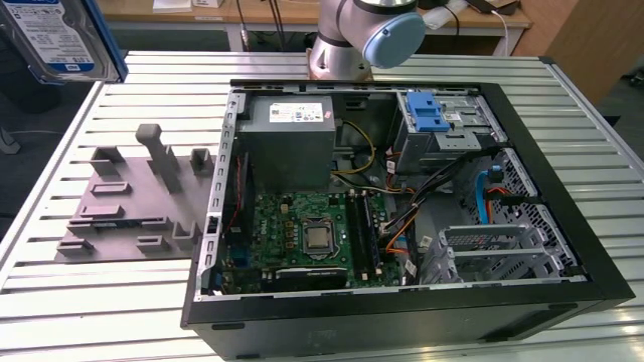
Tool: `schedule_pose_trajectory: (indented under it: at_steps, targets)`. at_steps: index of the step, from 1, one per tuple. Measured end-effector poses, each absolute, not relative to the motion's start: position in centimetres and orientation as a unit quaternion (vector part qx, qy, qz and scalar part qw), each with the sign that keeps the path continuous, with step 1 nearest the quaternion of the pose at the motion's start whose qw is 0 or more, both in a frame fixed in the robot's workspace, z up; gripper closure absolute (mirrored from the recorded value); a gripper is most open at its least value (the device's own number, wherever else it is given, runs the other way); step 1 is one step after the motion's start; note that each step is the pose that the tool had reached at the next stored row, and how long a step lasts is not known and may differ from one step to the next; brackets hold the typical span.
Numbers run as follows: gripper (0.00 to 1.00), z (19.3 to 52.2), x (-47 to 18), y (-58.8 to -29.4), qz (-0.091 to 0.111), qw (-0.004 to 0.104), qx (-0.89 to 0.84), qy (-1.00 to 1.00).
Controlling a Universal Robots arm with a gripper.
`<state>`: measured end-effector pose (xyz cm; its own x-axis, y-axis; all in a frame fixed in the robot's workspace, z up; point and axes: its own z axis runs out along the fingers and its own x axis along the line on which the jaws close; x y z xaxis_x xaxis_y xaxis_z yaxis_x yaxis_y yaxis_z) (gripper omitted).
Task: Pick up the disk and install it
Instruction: 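Pick up the disk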
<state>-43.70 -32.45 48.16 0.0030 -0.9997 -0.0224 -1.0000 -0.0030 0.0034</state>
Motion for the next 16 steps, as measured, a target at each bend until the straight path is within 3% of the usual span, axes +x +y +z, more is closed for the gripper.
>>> schedule_pose_trajectory:
  at_steps: [16]
  targets:
    - [0.64,48.78,-43.72,-32.43,0.009,0.006,-0.708,0.706]
